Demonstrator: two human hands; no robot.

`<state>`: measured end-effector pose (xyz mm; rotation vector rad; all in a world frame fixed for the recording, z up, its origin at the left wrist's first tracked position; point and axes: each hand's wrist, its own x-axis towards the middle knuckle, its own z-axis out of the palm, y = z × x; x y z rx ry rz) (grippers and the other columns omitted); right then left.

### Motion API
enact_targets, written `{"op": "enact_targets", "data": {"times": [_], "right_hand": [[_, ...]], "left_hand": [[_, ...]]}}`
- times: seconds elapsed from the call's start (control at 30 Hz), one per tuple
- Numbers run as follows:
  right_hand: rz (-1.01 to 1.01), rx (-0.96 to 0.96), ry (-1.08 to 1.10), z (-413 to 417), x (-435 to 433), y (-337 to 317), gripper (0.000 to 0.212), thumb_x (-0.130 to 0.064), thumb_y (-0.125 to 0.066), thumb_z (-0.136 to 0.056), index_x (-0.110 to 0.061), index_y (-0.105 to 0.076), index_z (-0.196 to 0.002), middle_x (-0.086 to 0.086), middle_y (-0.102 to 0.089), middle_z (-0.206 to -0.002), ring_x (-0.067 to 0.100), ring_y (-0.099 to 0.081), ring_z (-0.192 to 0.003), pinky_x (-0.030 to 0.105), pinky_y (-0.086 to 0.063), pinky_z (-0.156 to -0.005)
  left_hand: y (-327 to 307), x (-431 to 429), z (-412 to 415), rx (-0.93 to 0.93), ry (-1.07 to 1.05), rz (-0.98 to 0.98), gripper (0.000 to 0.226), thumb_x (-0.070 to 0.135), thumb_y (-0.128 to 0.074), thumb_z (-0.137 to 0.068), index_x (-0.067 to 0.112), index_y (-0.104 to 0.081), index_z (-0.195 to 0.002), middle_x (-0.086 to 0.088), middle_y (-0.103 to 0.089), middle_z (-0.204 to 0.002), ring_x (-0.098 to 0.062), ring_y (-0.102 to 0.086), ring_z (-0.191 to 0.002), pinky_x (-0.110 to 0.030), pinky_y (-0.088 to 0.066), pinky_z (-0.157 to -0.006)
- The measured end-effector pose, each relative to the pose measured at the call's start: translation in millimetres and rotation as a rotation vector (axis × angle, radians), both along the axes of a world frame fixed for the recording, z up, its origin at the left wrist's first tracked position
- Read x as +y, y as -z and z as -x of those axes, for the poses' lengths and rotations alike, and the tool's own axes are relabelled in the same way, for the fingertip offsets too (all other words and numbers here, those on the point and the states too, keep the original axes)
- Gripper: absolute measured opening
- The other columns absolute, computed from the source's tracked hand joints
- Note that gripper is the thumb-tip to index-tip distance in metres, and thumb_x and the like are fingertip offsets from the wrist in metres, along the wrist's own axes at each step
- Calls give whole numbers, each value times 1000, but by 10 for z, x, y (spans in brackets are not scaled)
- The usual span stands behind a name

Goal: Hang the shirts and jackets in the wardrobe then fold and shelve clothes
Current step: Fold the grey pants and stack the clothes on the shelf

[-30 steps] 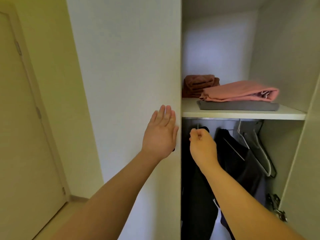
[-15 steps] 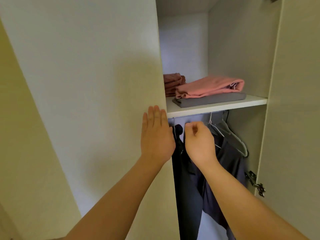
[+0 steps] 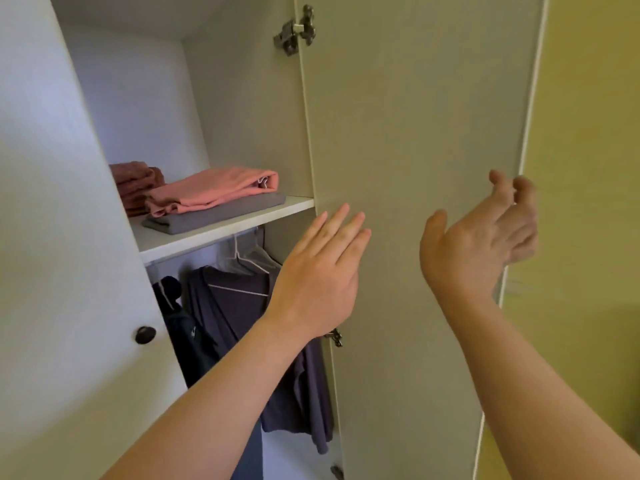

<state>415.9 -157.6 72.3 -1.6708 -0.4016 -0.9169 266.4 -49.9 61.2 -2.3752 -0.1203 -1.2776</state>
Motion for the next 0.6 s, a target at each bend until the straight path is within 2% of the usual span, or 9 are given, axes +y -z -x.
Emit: {"op": "enact_targets", "data": {"times": [0.07,0.13,0.2,0.27,0.33,0.4,0.5,0.6], "right_hand": [[5,104,39,-240,-181,-74,81,-17,-57,-80,-12,-20,-152,17,-12,-160,29,-15,-143,51,-7,-116],[53,256,-24,-464,-274,-134,88,-19,-55,-86,-10,-4,-156,17,-1,-164,32,-5,-150,50,-2,-120],[81,407,-198,-635,-308,-156,87,-27,-53,-93,-9,4,-157,14,-11,-165,31,-14,-151,50,-12,-122],[39,477,-340,-698,-305,-129,78,-32,-51,-97,-6,-7,-156,14,-31,-158,33,-35,-143,50,-33,-115],[24,439,-286,-672,-310,-81,59,-33,-45,-101,1,-30,-146,21,-47,-144,38,-48,-131,47,-42,-106],[11,356,-198,-584,-316,-10,43,-33,-37,-104,3,-47,-126,23,-57,-126,41,-54,-115,43,-43,-89],[-32,255,-187,-324,-324,109,32,-37,-33,-105,-9,-48,-101,5,-56,-91,36,-53,-85,36,-32,-64],[-32,147,-252,35,-324,209,28,-43,-37,-100,-22,-38,-82,-6,-43,-74,24,-45,-67,37,-31,-56]], "left_hand": [[-41,-74,-108,-1,41,20,40,5,-55,-93,0,-61,-132,-14,-52,-147,-31,-40,-144,-49,-30,-118],[-81,-119,-163,7,59,34,40,4,-56,-92,0,-61,-132,-14,-52,-147,-31,-40,-143,-49,-31,-117],[-107,-125,-170,11,72,38,41,3,-57,-92,0,-62,-132,-14,-52,-147,-32,-41,-143,-50,-32,-117],[-129,-82,-138,9,66,29,41,3,-57,-92,-1,-61,-133,-14,-51,-147,-31,-40,-144,-50,-31,-117],[-140,-21,-94,-10,51,17,41,4,-56,-93,-1,-61,-133,-14,-51,-148,-31,-39,-144,-49,-31,-117],[-136,27,-30,-33,42,9,40,5,-56,-94,0,-60,-134,-14,-51,-148,-30,-39,-144,-49,-31,-118],[-138,80,59,-72,69,-11,39,8,-55,-97,0,-59,-135,-14,-52,-147,-28,-41,-143,-48,-32,-118],[-160,101,146,-137,108,-56,40,10,-54,-98,1,-58,-137,-14,-52,-147,-27,-43,-142,-46,-33,-118]]}}
